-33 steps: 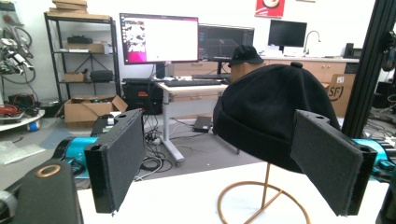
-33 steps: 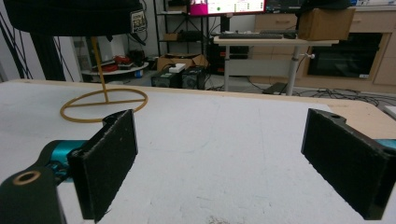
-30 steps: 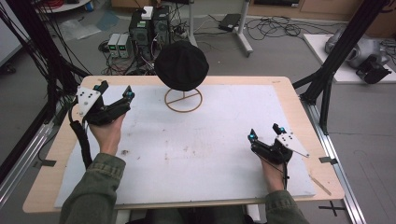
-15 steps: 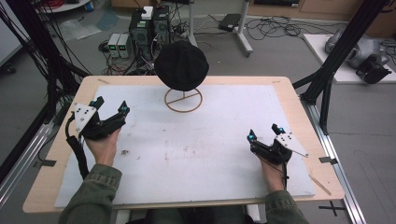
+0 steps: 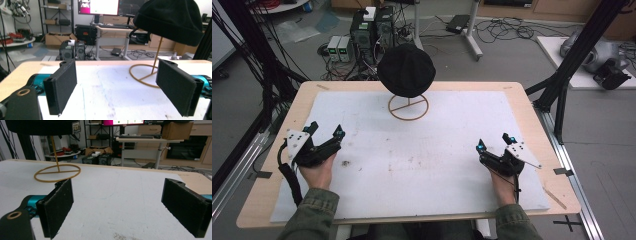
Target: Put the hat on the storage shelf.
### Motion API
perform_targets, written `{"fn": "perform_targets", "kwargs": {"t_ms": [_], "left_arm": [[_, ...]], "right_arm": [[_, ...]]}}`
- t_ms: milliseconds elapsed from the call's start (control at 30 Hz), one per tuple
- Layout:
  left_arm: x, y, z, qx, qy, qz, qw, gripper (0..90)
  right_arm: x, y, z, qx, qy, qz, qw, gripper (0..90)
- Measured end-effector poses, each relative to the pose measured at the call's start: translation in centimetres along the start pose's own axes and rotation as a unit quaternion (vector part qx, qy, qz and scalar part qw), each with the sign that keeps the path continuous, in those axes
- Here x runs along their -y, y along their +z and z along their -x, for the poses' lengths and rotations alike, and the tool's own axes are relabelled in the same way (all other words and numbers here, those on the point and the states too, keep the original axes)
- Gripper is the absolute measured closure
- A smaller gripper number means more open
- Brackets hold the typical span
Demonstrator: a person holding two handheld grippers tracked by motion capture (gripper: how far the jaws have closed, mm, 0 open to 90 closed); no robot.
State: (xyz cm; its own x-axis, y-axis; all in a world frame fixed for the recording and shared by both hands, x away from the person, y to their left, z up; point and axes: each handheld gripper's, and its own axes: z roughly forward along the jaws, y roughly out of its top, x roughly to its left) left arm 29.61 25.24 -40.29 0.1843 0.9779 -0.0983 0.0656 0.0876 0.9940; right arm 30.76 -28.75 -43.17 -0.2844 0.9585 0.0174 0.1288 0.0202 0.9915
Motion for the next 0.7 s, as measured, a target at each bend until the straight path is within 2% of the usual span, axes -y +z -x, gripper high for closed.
{"fn": "perform_targets", "kwargs": {"t_ms": [133,200,300,400,467,533,600,700], "left_arm": [[1.2,-0.9,-0.3,-0.011,0.010,-0.009,0.9999,17.4],[1.8,-1.4,-0.6,-0.015,0.007,-0.013,0.9998,17.3],[2.8,-2.0,-1.0,-0.018,-0.009,-0.015,0.9997,16.6],[3.7,-2.6,-1.4,-0.026,-0.012,-0.016,0.9995,16.5],[4.0,-2.8,-1.6,-0.031,-0.019,-0.018,0.9992,16.5],[4.3,-2.9,-1.7,-0.036,-0.009,-0.021,0.9991,16.5],[4.6,-2.9,-1.8,-0.030,-0.015,-0.026,0.9991,16.5],[4.5,-3.0,-1.7,-0.027,-0.016,-0.019,0.9993,16.5]], "right_arm": [[0.0,0.0,0.0,0.002,0.001,0.000,1.0000,9.8],[0.0,-0.1,-0.1,0.001,0.003,-0.003,1.0000,9.8],[0.1,0.0,-0.2,0.004,0.000,-0.003,1.0000,9.8],[0.1,0.0,-0.2,0.008,-0.007,-0.007,0.9999,9.8],[0.1,0.0,-0.3,0.011,-0.002,-0.007,0.9999,9.9],[0.1,-0.1,-0.2,0.012,0.000,-0.005,0.9999,9.8],[0.1,-0.3,-0.3,0.012,0.001,-0.005,0.9999,9.8],[0.1,-0.3,-0.3,0.012,-0.001,-0.007,0.9999,9.8]]}}
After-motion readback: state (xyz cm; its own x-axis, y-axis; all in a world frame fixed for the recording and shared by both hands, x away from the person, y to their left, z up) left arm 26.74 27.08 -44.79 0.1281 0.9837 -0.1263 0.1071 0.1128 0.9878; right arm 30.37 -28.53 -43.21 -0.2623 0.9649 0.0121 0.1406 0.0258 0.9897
